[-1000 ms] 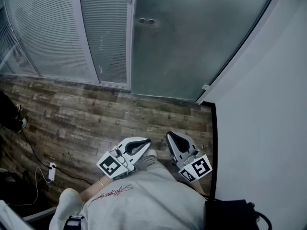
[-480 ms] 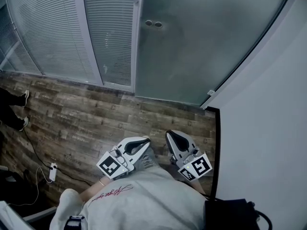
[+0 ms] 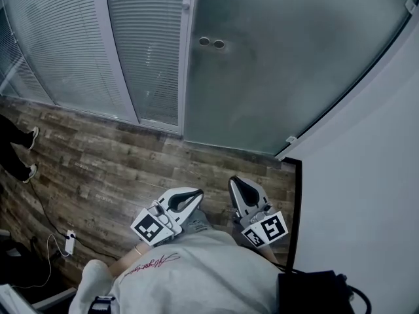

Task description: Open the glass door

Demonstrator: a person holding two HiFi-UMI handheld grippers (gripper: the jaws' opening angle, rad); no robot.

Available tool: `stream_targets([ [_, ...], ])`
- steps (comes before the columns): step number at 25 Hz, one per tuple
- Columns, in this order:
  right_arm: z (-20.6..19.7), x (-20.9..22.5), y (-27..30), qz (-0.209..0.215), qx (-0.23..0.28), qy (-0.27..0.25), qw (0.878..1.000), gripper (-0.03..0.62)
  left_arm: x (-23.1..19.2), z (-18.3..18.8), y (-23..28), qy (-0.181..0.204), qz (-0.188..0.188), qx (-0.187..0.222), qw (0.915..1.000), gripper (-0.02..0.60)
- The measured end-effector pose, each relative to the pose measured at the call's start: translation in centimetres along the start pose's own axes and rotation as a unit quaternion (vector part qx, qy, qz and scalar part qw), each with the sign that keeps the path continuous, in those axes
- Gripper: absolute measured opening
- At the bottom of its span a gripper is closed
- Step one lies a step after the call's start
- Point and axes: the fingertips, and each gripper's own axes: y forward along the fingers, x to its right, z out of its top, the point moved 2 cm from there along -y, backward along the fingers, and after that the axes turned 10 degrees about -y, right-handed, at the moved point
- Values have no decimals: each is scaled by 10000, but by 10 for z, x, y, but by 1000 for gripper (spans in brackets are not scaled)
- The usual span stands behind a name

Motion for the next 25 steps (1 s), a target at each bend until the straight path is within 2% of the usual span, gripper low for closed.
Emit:
stream_targets([
  [2,2,13,10,-76,38,-39,10000,23,-8,4,4,32,24,20,10000,18],
  [7,-13,94,82,-82,-53,-66,9999,23,-81,25,60,120,220,104,9996,18],
  [19,-26,179,200,91,-173,-317,9993,23,-175,56,110,242,620,272,9974,18],
  [25,-40,223,274,-54,-196,-542,9983,34,-218,60,123,256,876,318,9953,18],
])
